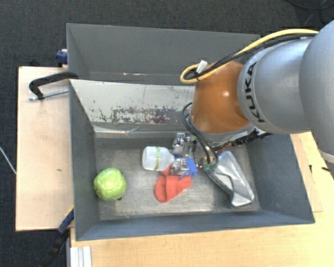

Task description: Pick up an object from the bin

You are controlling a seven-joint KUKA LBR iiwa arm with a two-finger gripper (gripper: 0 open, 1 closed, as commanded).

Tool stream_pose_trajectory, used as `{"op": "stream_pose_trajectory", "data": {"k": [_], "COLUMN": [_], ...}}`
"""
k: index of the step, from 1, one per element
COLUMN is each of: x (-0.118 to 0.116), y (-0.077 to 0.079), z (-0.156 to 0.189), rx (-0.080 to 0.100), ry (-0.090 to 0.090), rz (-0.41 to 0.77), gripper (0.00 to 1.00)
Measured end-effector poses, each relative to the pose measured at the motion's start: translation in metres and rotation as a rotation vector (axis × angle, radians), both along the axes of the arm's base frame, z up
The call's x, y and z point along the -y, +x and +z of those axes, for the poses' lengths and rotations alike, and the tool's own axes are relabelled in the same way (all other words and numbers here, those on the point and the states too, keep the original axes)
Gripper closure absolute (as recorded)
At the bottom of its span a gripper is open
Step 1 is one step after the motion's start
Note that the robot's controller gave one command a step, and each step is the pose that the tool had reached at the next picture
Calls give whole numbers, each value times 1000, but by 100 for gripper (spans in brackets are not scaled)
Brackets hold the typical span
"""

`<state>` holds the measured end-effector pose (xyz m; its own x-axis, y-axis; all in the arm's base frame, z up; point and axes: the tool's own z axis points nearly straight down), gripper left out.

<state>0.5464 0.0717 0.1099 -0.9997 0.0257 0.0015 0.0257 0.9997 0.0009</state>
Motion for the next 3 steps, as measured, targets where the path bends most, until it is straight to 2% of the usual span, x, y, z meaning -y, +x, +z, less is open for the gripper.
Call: {"op": "stream_pose_trajectory", "data": {"k": [1,2,3], "x": [0,0,2], "y": [2,2,0], "z": [79,79,122], "rx": [6,6,0], "ry": [1,0,0], "rz": [-1,-1,-17], "gripper": [100,100,100]}}
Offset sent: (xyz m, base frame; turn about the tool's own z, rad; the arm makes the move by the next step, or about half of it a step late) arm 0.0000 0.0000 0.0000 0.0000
